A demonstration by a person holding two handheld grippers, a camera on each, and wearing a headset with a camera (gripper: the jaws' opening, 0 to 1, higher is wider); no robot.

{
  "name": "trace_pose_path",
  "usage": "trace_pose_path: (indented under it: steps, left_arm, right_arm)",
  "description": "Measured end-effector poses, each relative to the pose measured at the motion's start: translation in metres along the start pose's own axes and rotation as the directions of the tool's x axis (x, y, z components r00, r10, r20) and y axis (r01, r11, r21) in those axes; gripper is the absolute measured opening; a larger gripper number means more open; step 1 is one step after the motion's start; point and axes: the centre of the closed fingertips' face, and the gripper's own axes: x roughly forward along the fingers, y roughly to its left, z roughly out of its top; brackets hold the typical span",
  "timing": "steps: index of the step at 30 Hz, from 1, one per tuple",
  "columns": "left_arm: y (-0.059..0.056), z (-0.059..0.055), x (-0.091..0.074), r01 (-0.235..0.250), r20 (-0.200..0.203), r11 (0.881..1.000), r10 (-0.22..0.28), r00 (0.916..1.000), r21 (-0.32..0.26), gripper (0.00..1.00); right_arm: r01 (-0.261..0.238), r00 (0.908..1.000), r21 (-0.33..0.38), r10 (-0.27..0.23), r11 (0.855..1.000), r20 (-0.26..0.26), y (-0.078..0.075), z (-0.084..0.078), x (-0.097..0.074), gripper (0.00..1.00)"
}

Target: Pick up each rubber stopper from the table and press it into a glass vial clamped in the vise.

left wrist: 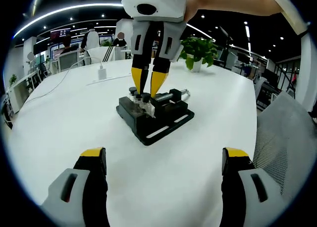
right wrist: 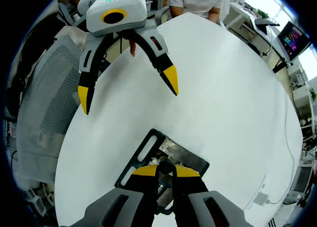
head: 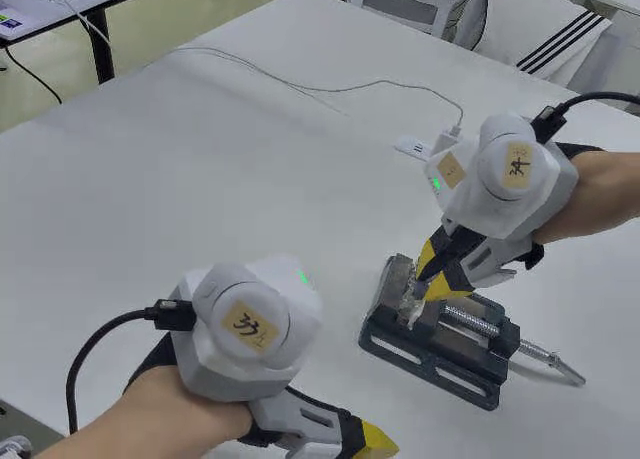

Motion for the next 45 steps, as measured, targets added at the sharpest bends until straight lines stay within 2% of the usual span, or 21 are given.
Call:
trace_pose_path:
  steps: [6, 10, 14, 19, 23, 24, 26, 27, 35, 40, 43, 45]
  left_arm:
    - [0.000, -0.004, -0.001, 0.002, -0.007, 1.000, -0.002, 1.0000, -0.008, 0.96]
    - [-0.001, -0.005, 0.000, 0.003, -0.007, 1.000, -0.003, 1.0000, -0.012, 0.96]
    - [-0.002, -0.006, 0.000, 0.007, -0.007, 1.000, -0.008, 0.9999, -0.012, 0.95]
    - [-0.004, -0.005, 0.002, 0.012, -0.005, 1.000, -0.012, 0.9999, -0.014, 0.95]
    - [-0.005, -0.004, 0.004, 0.017, -0.002, 1.000, -0.017, 0.9999, -0.012, 0.95]
    - [-0.006, -0.004, 0.004, 0.018, -0.001, 1.000, -0.018, 0.9998, -0.013, 0.95]
    - [-0.006, -0.003, 0.004, 0.020, -0.001, 1.000, -0.020, 0.9998, -0.013, 0.95]
    - [-0.007, -0.003, 0.005, 0.021, -0.001, 1.000, -0.021, 0.9998, -0.012, 0.95]
    - [-0.008, -0.005, 0.005, 0.028, -0.006, 1.000, -0.028, 0.9996, -0.013, 0.95]
    - [-0.009, -0.006, 0.005, 0.029, -0.007, 0.999, -0.029, 0.9996, -0.015, 0.95]
    - [-0.010, -0.006, 0.005, 0.031, -0.011, 0.999, -0.031, 0.9994, -0.012, 0.95]
    - [-0.010, -0.006, 0.004, 0.031, -0.011, 0.999, -0.031, 0.9994, -0.010, 0.95]
  right_arm:
    - [-0.009, 0.9998, -0.009, 0.009, 1.000, -0.020, 0.001, 0.001, 0.002, 0.06]
    - [-0.017, 0.9985, -0.006, 0.016, 1.000, -0.052, 0.001, 0.002, 0.003, 0.05]
    - [-0.012, 0.9972, 0.037, 0.014, 0.999, -0.073, 0.001, 0.002, 0.003, 0.05]
    - [0.009, 0.9982, 0.122, -0.002, 0.992, -0.059, 0.001, 0.001, 0.003, 0.04]
    - [0.015, 0.9988, 0.191, -0.006, 0.981, -0.048, 0.000, 0.000, 0.003, 0.04]
    - [0.016, 0.9990, 0.229, -0.006, 0.973, -0.044, 0.000, 0.000, 0.004, 0.04]
    - [0.013, 0.9995, 0.259, -0.005, 0.966, -0.032, -0.001, 0.000, 0.003, 0.04]
    - [0.010, 0.9996, 0.298, -0.002, 0.955, -0.027, -0.001, 0.000, 0.003, 0.04]
    - [-0.014, 0.9982, 0.298, 0.031, 0.954, -0.051, -0.002, 0.000, 0.005, 0.04]
    - [-0.014, 0.9981, 0.214, 0.026, 0.977, -0.056, -0.001, -0.001, 0.004, 0.06]
    - [-0.012, 0.9985, 0.223, 0.023, 0.975, -0.049, -0.001, -0.002, 0.003, 0.06]
    - [-0.014, 0.9987, 0.205, 0.024, 0.979, -0.045, -0.001, -0.002, 0.003, 0.07]
